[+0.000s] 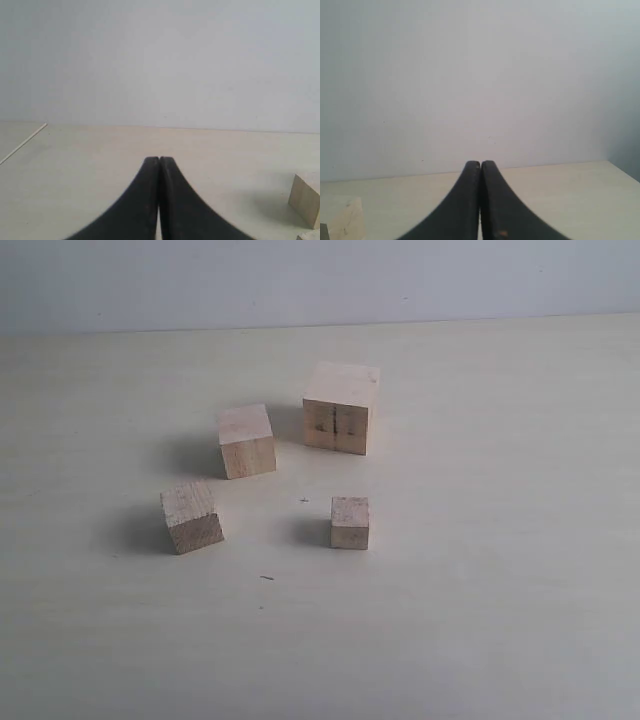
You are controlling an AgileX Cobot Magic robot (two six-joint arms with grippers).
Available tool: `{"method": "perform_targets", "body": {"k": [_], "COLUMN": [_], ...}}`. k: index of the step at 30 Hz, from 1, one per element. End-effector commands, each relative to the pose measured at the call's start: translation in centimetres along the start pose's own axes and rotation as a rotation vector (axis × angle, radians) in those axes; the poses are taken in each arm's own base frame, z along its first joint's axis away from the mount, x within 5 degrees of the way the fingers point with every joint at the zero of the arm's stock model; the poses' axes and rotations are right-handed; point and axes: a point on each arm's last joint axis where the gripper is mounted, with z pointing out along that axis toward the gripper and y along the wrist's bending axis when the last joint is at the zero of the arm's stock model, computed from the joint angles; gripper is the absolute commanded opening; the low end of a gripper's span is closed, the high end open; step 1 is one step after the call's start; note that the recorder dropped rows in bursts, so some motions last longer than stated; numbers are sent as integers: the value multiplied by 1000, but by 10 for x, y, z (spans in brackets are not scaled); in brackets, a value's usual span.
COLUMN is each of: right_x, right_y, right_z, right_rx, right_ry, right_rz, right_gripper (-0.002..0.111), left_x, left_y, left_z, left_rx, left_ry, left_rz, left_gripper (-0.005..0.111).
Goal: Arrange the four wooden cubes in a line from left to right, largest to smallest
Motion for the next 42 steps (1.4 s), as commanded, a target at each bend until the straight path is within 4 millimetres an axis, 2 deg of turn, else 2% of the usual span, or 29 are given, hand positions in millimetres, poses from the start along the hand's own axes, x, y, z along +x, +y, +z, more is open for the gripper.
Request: {"method": "perform_targets", "body": {"k": [1,32,38,42], "right_x": [1,1,-5,-10], "right_y": [0,0,-1,-1], "right_z": [-1,-1,-1,-1], "right_rx": [0,0,4,5], "right_ry": [-9,-9,-67,-126], "right_rz": [-9,-9,120,136], "right_gripper": [0,0,0,0], "left_x": [0,0,0,0], "left_y": [0,0,0,0], "left_z": [0,0,0,0], "left_rx": [-1,-1,-1,-1], "left_ry": [-8,-8,-8,-8], "left_rz": [-6,-6,-6,-6], "left_gripper": [3,3,3,3]}}
